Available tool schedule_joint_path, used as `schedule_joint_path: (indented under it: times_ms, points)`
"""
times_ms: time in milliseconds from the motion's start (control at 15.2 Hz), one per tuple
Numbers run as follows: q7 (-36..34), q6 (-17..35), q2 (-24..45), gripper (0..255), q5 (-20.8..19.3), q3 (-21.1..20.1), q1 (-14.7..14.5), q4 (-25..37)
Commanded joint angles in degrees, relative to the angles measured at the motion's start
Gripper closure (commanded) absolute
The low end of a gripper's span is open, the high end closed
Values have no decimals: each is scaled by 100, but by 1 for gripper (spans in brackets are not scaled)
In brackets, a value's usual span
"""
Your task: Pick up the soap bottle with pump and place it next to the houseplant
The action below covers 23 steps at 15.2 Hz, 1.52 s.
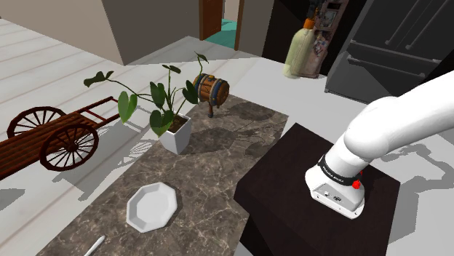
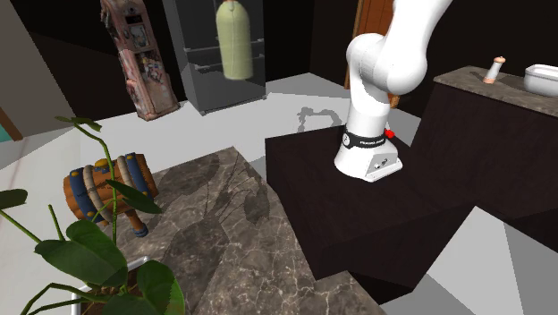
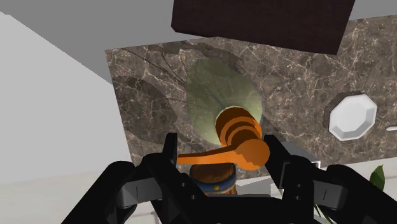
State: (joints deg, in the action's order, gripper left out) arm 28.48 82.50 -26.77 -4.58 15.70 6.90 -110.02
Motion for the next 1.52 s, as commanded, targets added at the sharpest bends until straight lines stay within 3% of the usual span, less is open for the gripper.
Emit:
schedule_joint_path:
  times_ms: [0, 1452]
  points:
    - [11, -155, 55, 255, 12, 0, -7, 210]
    - [181, -1907, 1094, 255, 222, 115, -87, 2974]
